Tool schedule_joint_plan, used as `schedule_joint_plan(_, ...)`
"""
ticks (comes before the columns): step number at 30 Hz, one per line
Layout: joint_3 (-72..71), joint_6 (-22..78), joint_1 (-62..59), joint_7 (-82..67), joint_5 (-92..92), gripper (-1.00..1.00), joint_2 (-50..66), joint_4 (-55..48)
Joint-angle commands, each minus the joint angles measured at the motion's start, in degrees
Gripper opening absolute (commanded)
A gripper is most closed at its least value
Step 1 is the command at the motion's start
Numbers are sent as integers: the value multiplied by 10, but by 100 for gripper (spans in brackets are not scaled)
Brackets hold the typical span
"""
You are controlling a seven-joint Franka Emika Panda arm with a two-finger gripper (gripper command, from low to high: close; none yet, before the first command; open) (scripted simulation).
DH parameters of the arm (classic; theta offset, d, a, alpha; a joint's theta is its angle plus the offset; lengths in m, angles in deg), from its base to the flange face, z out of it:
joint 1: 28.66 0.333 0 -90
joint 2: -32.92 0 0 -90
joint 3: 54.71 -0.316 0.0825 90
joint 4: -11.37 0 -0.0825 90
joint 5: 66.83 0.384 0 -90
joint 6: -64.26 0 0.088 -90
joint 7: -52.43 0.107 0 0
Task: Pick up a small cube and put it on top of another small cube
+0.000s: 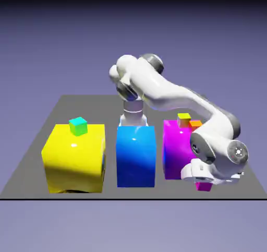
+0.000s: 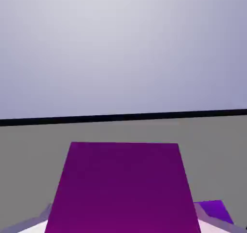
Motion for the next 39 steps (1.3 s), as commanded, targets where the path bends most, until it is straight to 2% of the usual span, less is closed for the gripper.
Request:
schedule_joint_plan(1, 21, -2, -5, 1, 15, -100, -21, 15)
schedule_joint_plan(29, 602, -79, -152, 20, 472, -100, -596, 446)
schedule_joint_plan(31, 618, -81, -156, 21, 484, -100, -612, 458)
schedule_joint_plan(36, 604, -176, -143, 3, 503, -100, -605, 545)
schedule_joint_plan(37, 604, -176, -143, 3, 503, 100, -605, 545)
schedule_joint_plan(39, 607, -154, -146, 7, 499, 100, -607, 525)
